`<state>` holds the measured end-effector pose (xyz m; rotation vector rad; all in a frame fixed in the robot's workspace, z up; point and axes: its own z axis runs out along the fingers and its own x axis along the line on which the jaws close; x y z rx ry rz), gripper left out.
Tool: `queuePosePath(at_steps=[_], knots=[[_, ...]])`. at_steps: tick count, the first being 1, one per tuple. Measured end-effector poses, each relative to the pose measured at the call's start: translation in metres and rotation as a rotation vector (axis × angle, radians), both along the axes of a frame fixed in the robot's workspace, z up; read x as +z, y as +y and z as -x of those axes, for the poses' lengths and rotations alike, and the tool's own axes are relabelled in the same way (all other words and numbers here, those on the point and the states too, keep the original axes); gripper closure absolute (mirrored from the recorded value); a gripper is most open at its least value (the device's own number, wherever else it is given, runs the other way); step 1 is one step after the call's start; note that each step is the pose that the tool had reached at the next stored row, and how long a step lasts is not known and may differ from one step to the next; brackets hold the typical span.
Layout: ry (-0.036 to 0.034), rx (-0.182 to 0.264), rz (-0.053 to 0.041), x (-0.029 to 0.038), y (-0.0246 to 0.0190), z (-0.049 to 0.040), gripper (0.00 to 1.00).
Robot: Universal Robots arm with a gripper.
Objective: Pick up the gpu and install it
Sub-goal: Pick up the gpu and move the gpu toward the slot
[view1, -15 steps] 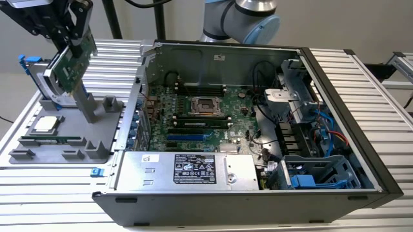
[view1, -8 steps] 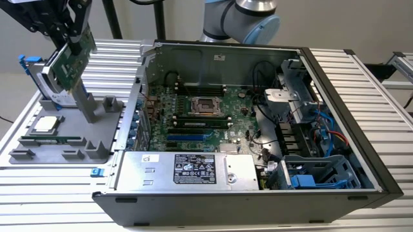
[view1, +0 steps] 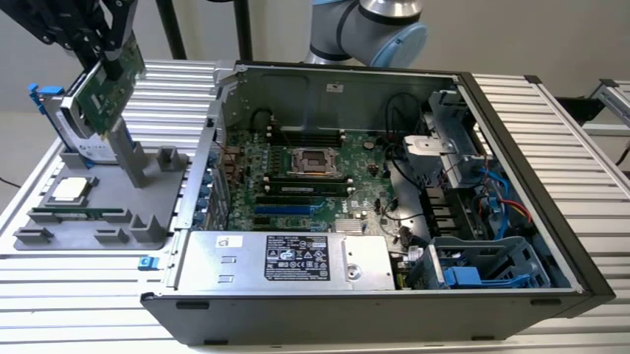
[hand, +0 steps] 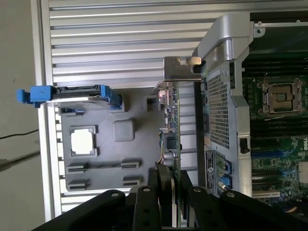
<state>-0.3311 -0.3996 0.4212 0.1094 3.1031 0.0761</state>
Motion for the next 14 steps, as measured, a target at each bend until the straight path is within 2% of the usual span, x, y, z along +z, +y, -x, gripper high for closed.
queuePosePath(at_steps=[14], knots=[[0.0001,0.000,0.0001,0.0093,0.0000,0.0000,1.00]])
